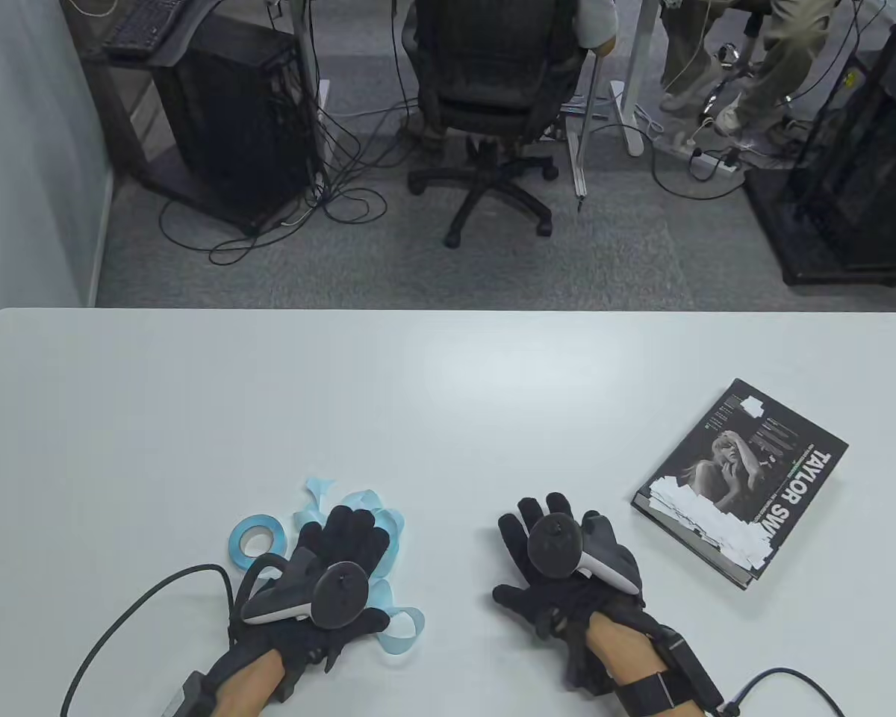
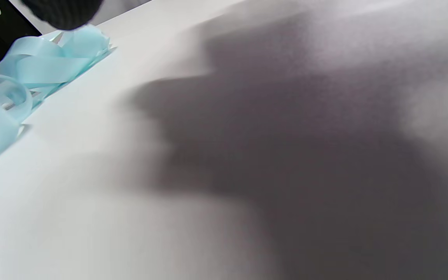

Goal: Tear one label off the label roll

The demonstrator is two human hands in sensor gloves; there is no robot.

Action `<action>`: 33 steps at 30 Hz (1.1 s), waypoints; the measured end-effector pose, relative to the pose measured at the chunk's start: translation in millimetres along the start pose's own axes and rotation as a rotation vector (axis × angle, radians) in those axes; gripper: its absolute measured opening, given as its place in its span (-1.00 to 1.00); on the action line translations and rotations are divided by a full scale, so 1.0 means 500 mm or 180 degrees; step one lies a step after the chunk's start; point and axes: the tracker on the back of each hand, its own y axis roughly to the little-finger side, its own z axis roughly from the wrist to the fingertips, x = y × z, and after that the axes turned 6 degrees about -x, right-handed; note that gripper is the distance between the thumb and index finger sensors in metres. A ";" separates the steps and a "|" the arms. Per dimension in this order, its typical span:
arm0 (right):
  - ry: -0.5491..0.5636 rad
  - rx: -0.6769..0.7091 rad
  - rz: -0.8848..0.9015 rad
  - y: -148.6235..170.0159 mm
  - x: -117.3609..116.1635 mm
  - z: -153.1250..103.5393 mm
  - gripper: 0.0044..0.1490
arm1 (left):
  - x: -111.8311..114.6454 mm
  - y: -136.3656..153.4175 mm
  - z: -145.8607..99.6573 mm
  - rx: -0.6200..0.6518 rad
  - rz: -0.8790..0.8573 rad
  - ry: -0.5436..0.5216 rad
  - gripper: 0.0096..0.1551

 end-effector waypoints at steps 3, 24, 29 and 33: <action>0.0053 0.0053 0.0019 -0.005 0.004 -0.007 0.08 | -0.002 0.002 -0.001 -0.0003 -0.0025 -0.0009 0.19; 0.1150 -0.1374 0.1196 0.300 0.137 -0.060 0.06 | 0.001 0.012 -0.007 -0.0046 -0.0049 0.0062 0.18; 0.1223 -0.1880 0.1389 0.408 0.129 -0.073 0.06 | 0.000 0.009 -0.005 -0.0032 -0.0066 0.0071 0.18; 0.1121 -0.2072 0.1417 0.444 0.107 -0.058 0.05 | 0.002 0.008 -0.005 -0.0022 -0.0052 0.0095 0.18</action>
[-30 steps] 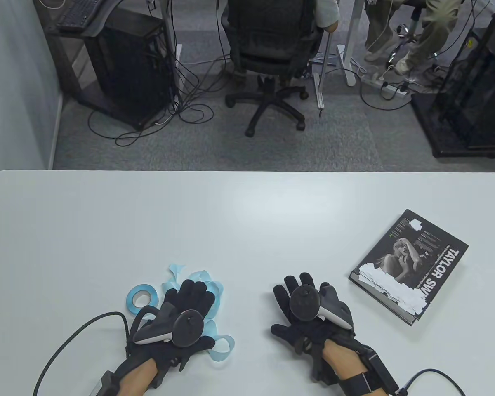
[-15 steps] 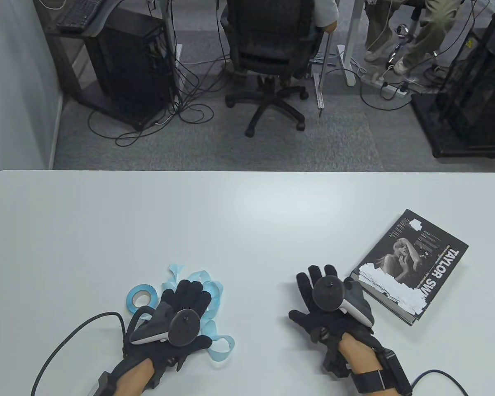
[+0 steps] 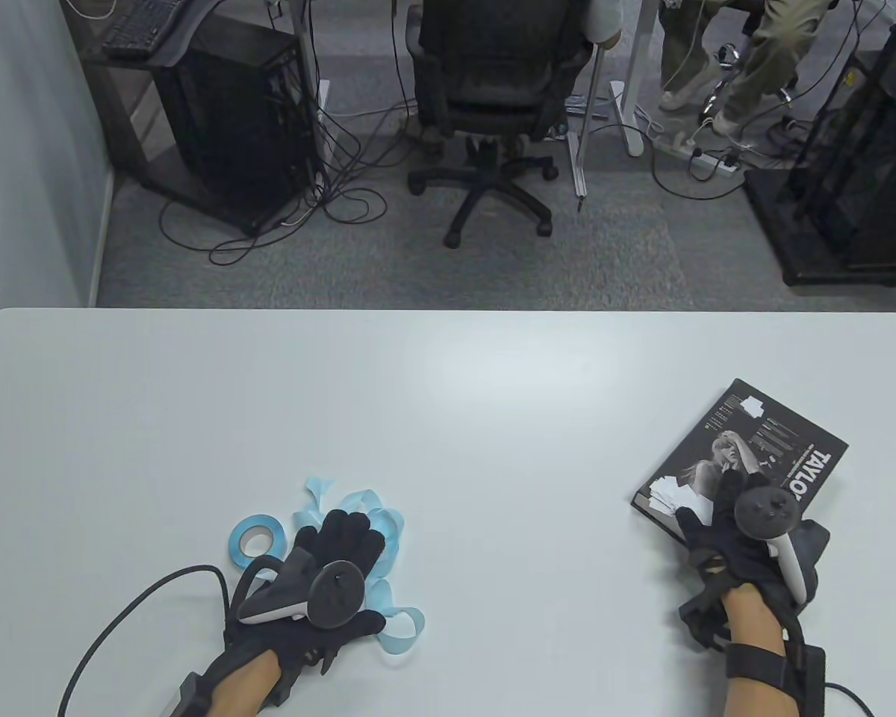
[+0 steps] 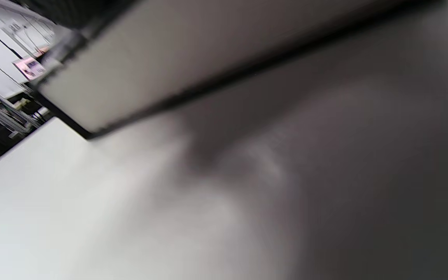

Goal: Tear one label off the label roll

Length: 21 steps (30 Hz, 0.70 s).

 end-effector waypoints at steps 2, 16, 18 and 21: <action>0.0104 0.0013 -0.0076 -0.006 -0.003 0.000 0.02 | 0.001 0.003 -0.001 -0.0010 -0.0006 0.0019 0.18; -0.0347 0.0690 -0.0459 -0.083 -0.068 -0.052 -0.05 | 0.009 0.006 -0.007 -0.0055 -0.0057 0.0094 0.18; -0.0460 0.0806 -0.0495 -0.096 -0.082 -0.067 -0.06 | 0.008 0.006 -0.009 -0.0058 -0.0092 0.0082 0.18; -0.0661 0.1012 -0.0596 -0.120 -0.106 -0.094 -0.07 | 0.007 0.003 -0.013 -0.0050 -0.0092 0.0056 0.18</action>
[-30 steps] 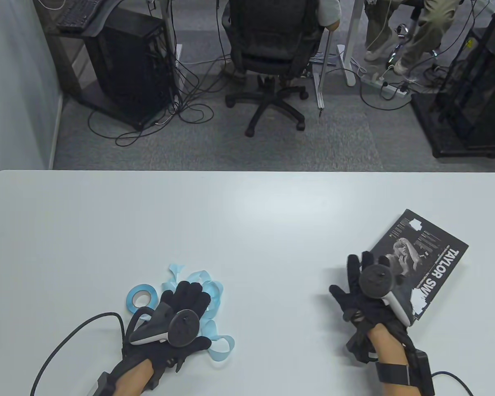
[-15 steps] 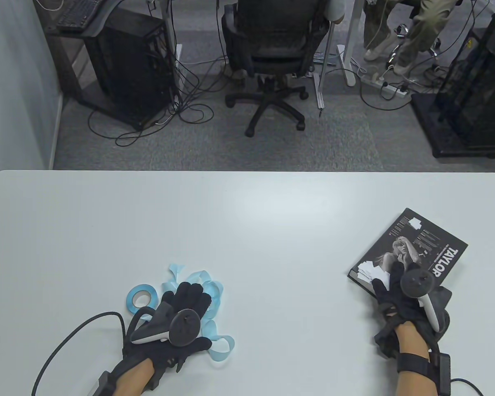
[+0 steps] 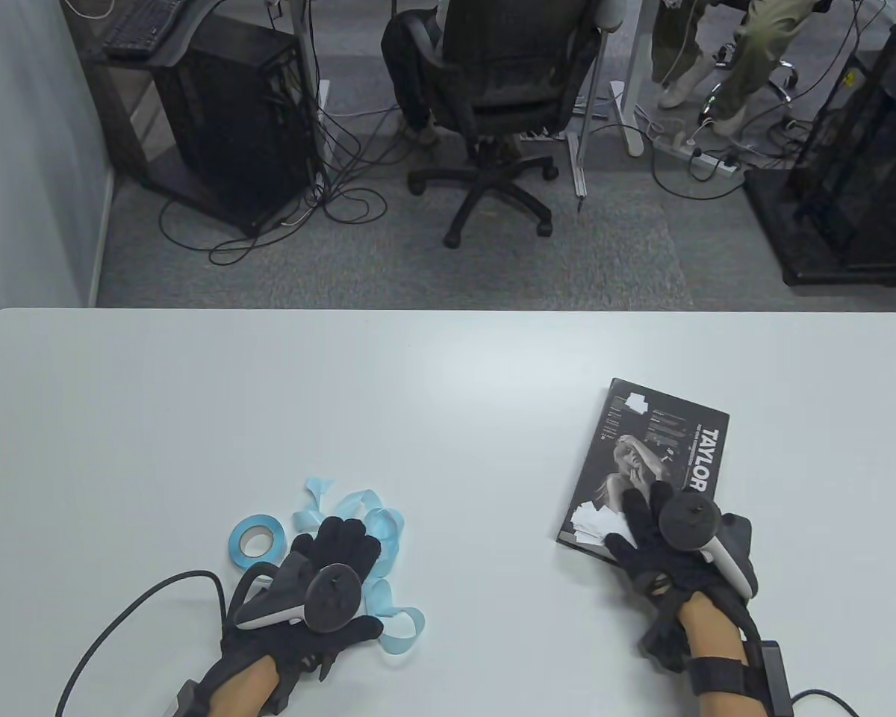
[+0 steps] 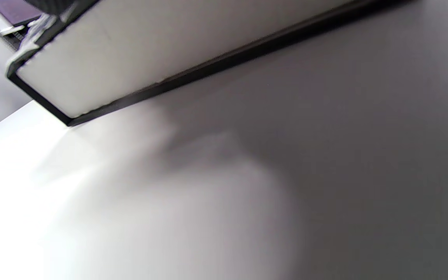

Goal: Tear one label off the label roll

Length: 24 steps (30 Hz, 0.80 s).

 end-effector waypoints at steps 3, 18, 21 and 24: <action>-0.0176 0.0211 -0.0100 -0.032 -0.020 -0.010 -0.08 | 0.000 -0.002 -0.002 0.0001 -0.0003 0.0007 0.18; -0.0558 0.0949 -0.0525 -0.192 -0.126 -0.059 -0.07 | -0.009 -0.001 0.001 0.0102 -0.0037 -0.0096 0.18; -0.0518 0.1010 -0.0544 -0.217 -0.138 -0.053 -0.06 | -0.008 -0.004 0.008 0.0101 -0.0039 -0.0066 0.18; -0.0451 0.1069 -0.0549 -0.234 -0.144 -0.044 -0.06 | -0.005 -0.005 0.015 0.0094 -0.0041 -0.0023 0.18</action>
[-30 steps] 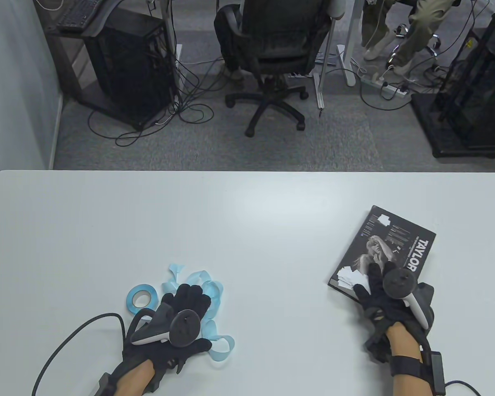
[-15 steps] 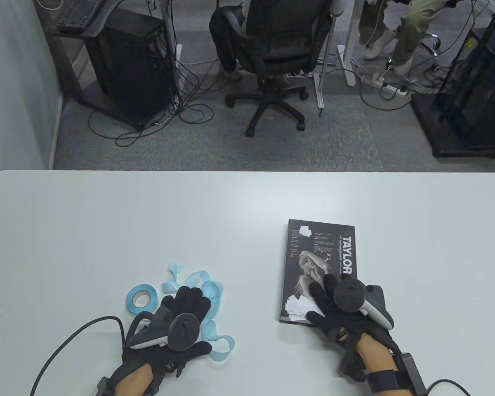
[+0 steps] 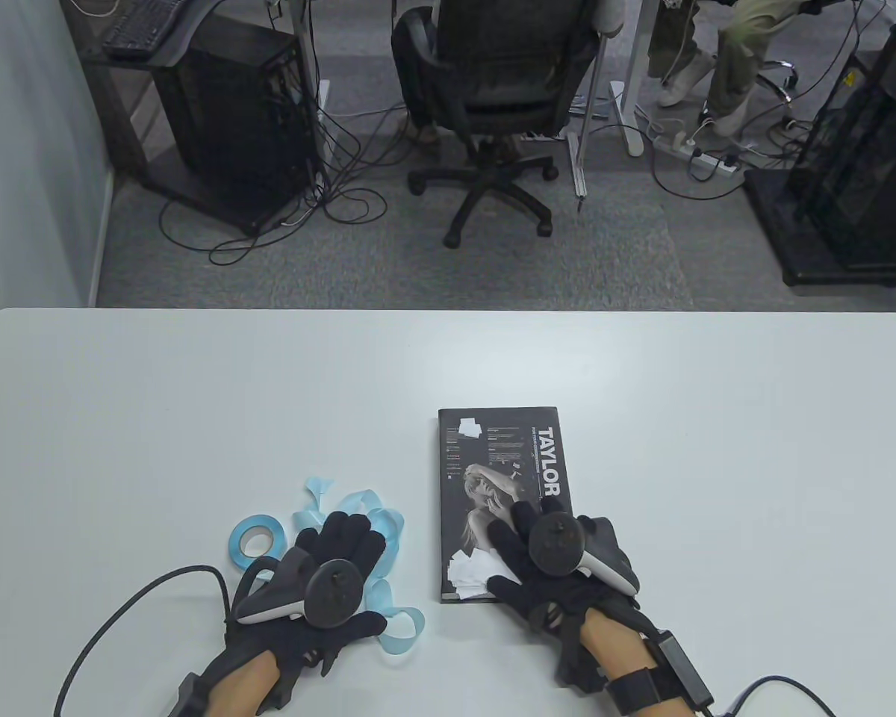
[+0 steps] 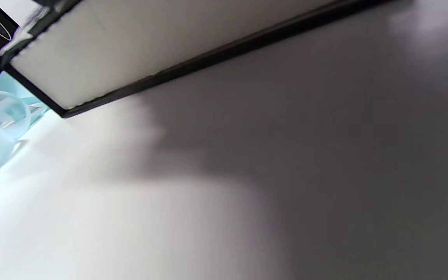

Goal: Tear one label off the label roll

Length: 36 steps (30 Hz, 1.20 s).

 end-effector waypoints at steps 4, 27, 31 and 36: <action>0.0265 0.0100 -0.0068 -0.010 0.001 0.021 -0.05 | 0.001 0.000 0.008 -0.0002 0.0006 0.0016 0.18; 0.0296 0.0566 0.0099 0.000 0.065 -0.045 0.01 | 0.001 0.016 0.009 0.0094 -0.0299 -0.0134 0.17; 0.0088 0.0482 -0.0079 -0.016 0.053 -0.045 0.04 | -0.005 -0.002 0.011 0.0202 -0.0498 -0.0303 0.17; 0.0055 0.0419 -0.0307 -0.044 0.049 -0.051 0.06 | -0.004 -0.007 0.003 0.0184 -0.0353 -0.0386 0.17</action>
